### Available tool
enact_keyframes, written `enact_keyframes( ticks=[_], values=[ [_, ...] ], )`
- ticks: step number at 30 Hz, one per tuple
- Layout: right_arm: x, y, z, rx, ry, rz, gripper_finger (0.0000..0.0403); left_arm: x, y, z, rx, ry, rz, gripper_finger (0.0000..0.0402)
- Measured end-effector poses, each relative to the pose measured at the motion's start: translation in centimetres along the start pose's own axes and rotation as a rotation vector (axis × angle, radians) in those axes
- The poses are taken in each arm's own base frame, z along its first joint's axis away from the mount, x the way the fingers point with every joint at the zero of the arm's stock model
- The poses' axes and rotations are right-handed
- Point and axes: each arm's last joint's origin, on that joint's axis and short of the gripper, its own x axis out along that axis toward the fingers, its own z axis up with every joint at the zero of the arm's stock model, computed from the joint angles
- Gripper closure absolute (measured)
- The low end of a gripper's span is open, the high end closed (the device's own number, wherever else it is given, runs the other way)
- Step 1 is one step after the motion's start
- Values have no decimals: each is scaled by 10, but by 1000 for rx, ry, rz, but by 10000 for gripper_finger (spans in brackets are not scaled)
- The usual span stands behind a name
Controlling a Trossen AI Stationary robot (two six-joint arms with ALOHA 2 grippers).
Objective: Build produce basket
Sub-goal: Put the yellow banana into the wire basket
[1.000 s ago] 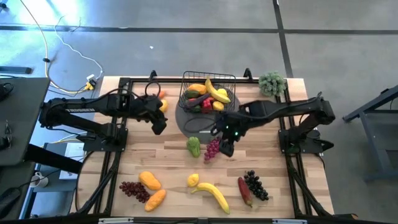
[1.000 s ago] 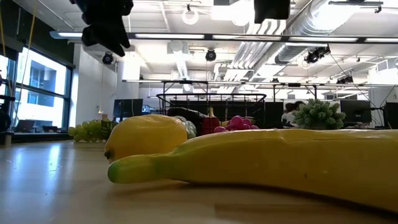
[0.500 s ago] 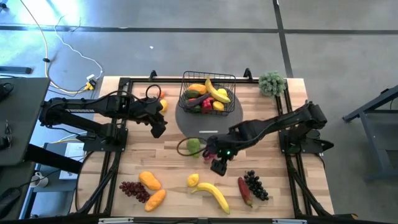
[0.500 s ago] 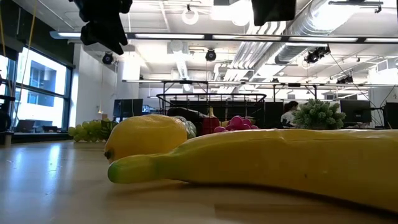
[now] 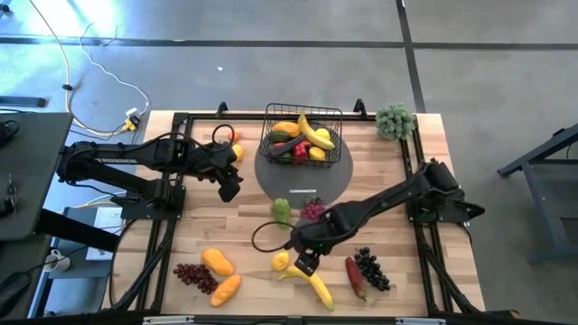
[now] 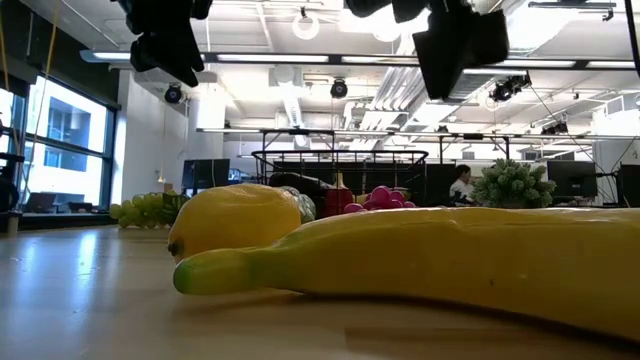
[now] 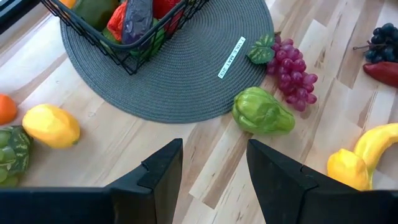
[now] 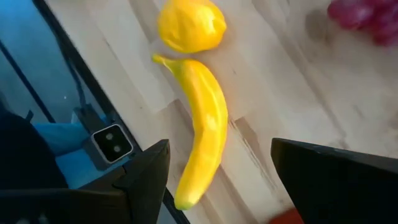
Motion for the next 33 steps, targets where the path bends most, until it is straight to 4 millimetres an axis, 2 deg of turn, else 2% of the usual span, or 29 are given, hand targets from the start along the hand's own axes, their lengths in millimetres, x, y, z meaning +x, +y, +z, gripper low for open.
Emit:
enact_keyframes(
  ticks=[10,19,33],
  values=[
    [34,10,-7,43,-18,-19,142,0,0,0,-1,0,0,234],
    [67,7,-9,57,8,-75,142,0,0,0,-8,4,2,234],
    [102,6,-17,42,51,-101,142,0,0,0,-9,4,2,234]
  ],
)
